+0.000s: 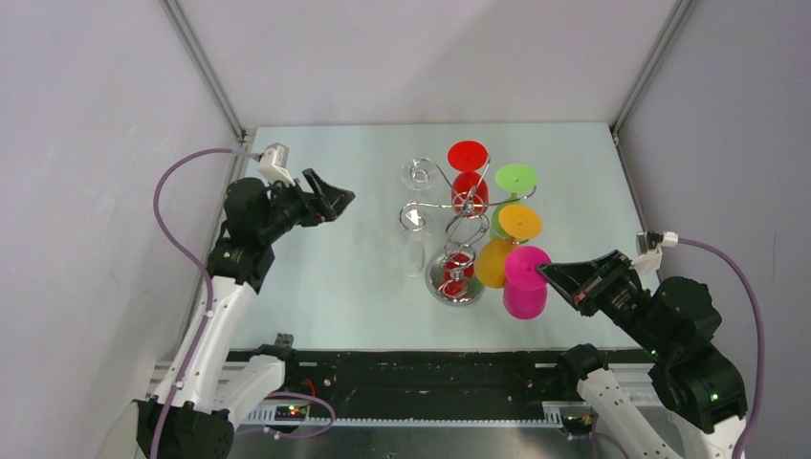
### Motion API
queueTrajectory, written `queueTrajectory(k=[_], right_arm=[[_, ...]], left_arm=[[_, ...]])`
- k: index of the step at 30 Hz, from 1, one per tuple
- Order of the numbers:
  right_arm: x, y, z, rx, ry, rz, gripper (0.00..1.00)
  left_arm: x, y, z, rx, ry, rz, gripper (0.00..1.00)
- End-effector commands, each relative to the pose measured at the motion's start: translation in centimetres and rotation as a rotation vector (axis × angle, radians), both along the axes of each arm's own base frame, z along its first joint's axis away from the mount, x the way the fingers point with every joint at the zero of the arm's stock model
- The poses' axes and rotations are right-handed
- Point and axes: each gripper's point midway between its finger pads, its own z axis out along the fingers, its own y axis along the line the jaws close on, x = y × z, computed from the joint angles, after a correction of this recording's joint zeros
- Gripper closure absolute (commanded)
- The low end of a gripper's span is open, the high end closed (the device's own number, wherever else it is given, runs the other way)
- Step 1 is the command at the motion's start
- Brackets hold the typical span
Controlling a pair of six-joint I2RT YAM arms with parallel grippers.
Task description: Place the wine glass upside down on the wine glass rack
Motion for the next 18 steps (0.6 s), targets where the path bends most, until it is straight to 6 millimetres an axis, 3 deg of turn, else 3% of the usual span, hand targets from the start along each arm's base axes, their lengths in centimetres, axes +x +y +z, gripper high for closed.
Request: queueTrajectory(k=[1,18], right_arm=[[0.4,0.3,3.4,0.086,-0.134,0.004,1.0],[0.5,1.3,3.5,0.133,-0.087,0.043,1.0]], left_arm=[[0.4,0.7,0.4,0.035,-0.052,0.025,0.15],[0.9,0.3,-0.9,0.025,-0.022,0.004,0.15]])
